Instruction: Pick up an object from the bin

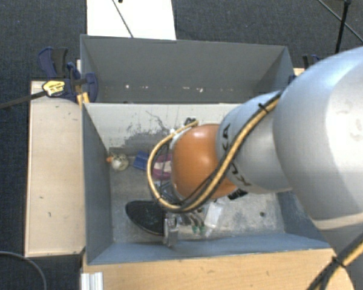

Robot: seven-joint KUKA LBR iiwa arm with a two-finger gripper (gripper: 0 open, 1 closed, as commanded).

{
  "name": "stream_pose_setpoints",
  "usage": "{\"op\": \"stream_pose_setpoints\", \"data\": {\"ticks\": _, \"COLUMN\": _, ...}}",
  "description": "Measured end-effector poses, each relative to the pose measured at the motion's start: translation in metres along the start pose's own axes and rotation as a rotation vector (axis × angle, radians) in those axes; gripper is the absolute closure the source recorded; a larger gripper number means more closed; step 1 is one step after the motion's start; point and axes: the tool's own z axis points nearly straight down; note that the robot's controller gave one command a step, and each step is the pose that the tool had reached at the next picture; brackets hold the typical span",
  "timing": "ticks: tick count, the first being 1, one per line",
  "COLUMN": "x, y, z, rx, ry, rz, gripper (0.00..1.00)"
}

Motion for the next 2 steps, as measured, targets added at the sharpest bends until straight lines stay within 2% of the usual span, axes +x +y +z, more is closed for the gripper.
{"op": "stream_pose_setpoints", "data": {"ticks": 1, "x": 0.002, "y": -0.001, "z": 0.0, "rx": 0.0, "ry": 0.005, "rz": 0.006, "gripper": 1.0}}
{"op": "stream_pose_setpoints", "data": {"ticks": 2, "x": -0.007, "y": 0.002, "z": -0.149, "rx": 0.0, "ry": -0.002, "rz": -0.042, "gripper": 1.0}}
